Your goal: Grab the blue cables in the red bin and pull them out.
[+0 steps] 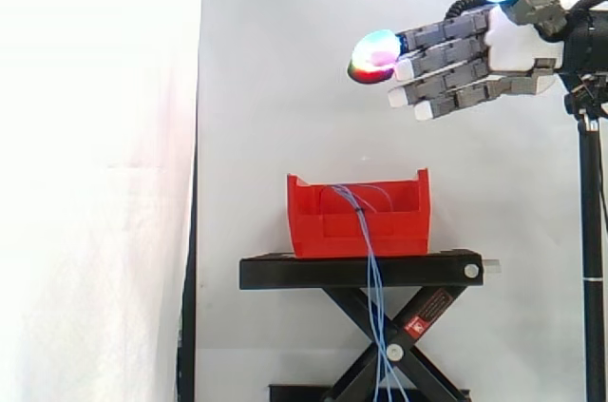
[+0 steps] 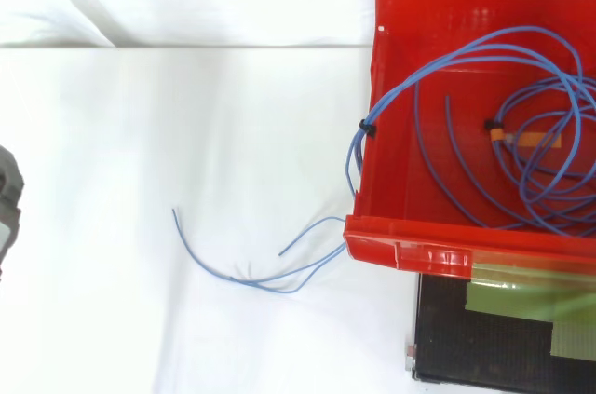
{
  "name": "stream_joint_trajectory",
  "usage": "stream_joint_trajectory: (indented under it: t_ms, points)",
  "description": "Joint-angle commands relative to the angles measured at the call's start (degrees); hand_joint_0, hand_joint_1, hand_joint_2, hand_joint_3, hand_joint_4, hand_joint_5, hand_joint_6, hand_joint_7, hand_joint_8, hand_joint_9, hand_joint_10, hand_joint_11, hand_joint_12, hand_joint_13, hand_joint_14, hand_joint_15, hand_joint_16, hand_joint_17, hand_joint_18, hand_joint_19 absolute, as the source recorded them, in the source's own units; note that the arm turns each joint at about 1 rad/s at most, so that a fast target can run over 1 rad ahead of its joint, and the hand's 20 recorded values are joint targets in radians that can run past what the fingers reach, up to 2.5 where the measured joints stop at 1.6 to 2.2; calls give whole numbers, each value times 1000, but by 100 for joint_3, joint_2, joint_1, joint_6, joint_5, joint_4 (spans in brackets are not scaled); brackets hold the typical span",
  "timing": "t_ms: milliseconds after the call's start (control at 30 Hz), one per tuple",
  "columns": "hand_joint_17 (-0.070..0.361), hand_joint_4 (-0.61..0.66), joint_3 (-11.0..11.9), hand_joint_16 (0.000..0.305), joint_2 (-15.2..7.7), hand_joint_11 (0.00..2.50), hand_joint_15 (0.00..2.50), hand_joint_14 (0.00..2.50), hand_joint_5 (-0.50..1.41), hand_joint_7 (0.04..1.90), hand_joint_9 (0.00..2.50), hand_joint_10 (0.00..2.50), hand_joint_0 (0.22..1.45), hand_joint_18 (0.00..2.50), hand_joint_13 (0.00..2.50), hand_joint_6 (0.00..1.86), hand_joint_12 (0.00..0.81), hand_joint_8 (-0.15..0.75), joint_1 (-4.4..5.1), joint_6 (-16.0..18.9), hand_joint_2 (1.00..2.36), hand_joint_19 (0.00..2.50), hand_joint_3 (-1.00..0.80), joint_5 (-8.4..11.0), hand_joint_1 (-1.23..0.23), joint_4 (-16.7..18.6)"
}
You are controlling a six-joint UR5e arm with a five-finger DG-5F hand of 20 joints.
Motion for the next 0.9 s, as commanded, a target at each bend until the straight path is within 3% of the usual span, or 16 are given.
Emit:
stream_joint_trajectory:
  t_ms: [0, 167, 300, 400, 467, 567, 733, 867]
  points:
    - [115, 207, -2, 51, -12, 264, 265, 10, 393, 210, 463, 9, 764, 281, 304, 8, 340, 242, 56, -282, 1000, 495, -1000, -2, -806, 45]
    - [115, 207, -2, 51, -12, 262, 267, 10, 391, 211, 459, 9, 762, 272, 297, 8, 339, 241, 136, -730, 1000, 494, -1000, 33, -806, 27]
    - [116, 209, -11, 51, -12, 268, 270, 10, 391, 213, 459, 12, 762, 273, 296, 7, 339, 243, 188, -713, 1000, 492, -1000, 33, -805, 18]
    - [115, 209, -196, 51, -12, 269, 266, 10, 391, 216, 469, 9, 761, 272, 295, 7, 340, 245, 215, -713, 1000, 494, -1000, 16, -806, 53]
    - [115, 208, -398, 51, -12, 268, 269, 10, 390, 214, 468, 9, 759, 269, 295, 8, 342, 246, 250, -669, 1000, 494, -1000, 16, -804, 238]
    - [120, 193, -494, 54, -12, 246, 242, 10, 367, 198, 436, 8, 730, 214, 245, 7, 343, 237, 285, -598, 1000, 468, -1000, 33, -782, 546]
    - [122, 194, -494, 54, -3, 205, 227, 8, 358, 197, 390, 7, 715, 197, 212, 6, 343, 231, 320, -607, 1000, 463, -1000, 33, -771, 361]
    - [121, 197, -486, 54, -3, 218, 233, 9, 357, 198, 391, 7, 716, 191, 209, 6, 343, 233, 338, -633, 1000, 465, -1000, 25, -772, -158]
